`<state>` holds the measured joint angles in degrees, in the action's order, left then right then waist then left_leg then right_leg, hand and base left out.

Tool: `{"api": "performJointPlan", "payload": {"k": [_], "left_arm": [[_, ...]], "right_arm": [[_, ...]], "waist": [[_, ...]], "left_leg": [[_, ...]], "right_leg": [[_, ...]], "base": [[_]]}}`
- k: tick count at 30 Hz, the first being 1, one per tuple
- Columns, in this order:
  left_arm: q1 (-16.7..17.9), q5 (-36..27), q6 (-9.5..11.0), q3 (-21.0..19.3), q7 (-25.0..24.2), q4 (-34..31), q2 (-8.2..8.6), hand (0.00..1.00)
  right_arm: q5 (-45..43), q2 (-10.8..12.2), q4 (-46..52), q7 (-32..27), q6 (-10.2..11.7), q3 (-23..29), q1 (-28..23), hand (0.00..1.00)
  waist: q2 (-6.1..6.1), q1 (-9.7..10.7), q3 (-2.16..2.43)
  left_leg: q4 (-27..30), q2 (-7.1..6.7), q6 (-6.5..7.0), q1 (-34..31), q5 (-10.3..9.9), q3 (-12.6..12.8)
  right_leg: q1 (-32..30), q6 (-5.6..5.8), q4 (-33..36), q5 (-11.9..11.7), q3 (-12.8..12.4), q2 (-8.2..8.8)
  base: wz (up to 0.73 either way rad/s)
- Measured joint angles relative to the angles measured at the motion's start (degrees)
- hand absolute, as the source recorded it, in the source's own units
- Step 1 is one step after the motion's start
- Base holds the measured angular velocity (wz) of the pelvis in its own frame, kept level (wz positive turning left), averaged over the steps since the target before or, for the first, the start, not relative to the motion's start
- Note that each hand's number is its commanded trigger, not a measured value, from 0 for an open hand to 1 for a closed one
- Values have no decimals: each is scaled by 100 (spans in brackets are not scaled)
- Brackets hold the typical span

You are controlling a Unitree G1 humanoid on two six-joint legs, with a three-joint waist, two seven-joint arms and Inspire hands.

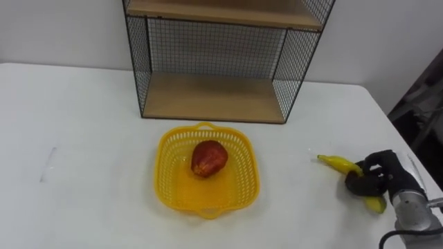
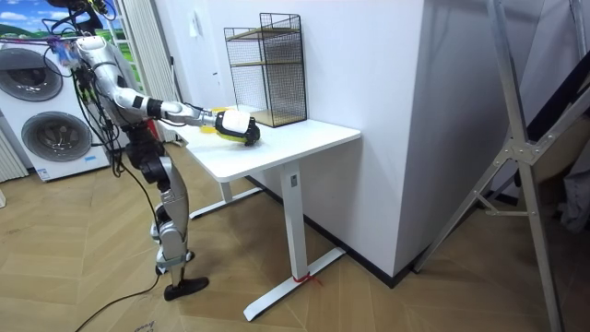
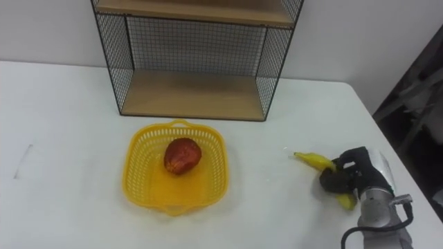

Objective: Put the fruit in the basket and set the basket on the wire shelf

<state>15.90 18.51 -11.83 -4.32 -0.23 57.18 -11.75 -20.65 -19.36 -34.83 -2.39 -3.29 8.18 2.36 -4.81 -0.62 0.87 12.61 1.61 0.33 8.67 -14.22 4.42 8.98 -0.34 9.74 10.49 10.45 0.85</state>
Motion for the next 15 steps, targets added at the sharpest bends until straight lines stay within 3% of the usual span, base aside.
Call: {"api": "performJointPlan", "payload": {"k": [10, 15], "left_arm": [[-17, 1, -7, 12, 0, 10, -3, 0], [-18, -17, 21, 14, -1, 21, -2, 0]], "right_arm": [[67, 77, 125, 0, -149, -24, -7, 100], [720, 136, 493, 10, -306, -79, -149, 100]], "waist": [[-10, -79, -4], [7, -137, -7]], "left_leg": [[13, 6, -4, 7, -2, 16], [-48, 24, -6, 3, -2, 69]], "right_leg": [[-6, -1, 7, 0, -21, -5], [-21, -14, 16, -12, -107, -28]], "base": [[0], [-5]]}}
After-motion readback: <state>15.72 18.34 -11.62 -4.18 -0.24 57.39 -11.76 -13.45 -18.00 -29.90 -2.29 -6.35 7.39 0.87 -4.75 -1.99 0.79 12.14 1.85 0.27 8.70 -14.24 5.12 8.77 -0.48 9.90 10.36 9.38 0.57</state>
